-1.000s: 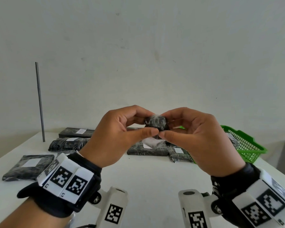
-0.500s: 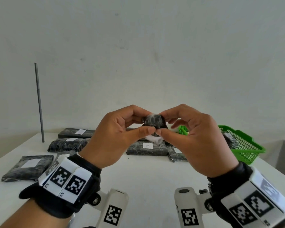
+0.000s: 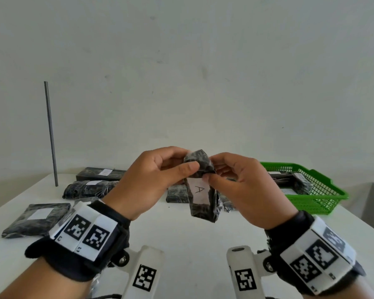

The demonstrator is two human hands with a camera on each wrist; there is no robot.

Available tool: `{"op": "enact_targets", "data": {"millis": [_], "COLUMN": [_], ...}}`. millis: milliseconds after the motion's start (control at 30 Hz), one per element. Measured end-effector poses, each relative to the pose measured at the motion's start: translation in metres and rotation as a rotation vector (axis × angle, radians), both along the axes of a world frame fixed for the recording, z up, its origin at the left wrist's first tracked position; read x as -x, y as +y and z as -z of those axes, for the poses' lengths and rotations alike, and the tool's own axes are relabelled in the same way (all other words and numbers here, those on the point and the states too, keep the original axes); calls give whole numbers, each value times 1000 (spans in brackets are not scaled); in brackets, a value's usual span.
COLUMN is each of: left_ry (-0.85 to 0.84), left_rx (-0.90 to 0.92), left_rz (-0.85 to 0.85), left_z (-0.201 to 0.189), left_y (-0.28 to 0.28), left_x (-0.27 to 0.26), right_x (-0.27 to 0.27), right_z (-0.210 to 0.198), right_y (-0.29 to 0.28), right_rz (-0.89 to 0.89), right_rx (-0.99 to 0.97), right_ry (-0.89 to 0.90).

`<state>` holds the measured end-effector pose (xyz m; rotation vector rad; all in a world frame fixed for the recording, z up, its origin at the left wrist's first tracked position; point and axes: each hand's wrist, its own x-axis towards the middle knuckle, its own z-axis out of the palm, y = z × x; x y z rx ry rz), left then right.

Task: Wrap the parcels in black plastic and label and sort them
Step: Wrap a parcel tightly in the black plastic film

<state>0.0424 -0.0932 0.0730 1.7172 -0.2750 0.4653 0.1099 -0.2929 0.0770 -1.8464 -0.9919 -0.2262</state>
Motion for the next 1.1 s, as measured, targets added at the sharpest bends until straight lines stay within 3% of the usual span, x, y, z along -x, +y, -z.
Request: {"op": "enact_targets", "data": {"millis": [133,233,300,467,567,700,967,1100], "left_ry": [7,110,216,443,538,595,524,355], "left_rx": [224,372,396,161,76,-3,-174,-545], "left_rz": [-124,-160,-127,2,47,63,30,-60], "left_z": [5,8,7,10,13,12,23,35], "left_y": [2,1,0,-3,-15,-36,-93,-119], "left_x": [-11,-17,-19,-30,-46,-82,-189,-248], "right_x": [4,-2,-9,-38,-58,-87,-196,-257], "right_z": [5,13,19,25,26,24,17,24], "right_y": [-3,-7,-9,-23,-40,-71,-147,-176], "right_rz": [-88,-95,-43,160,141,162,415,559], "right_rx": [-4,58,-29,-303,-465,-467,-516,-318], "right_ry": [256,305,321,384,493,513,549,559]}}
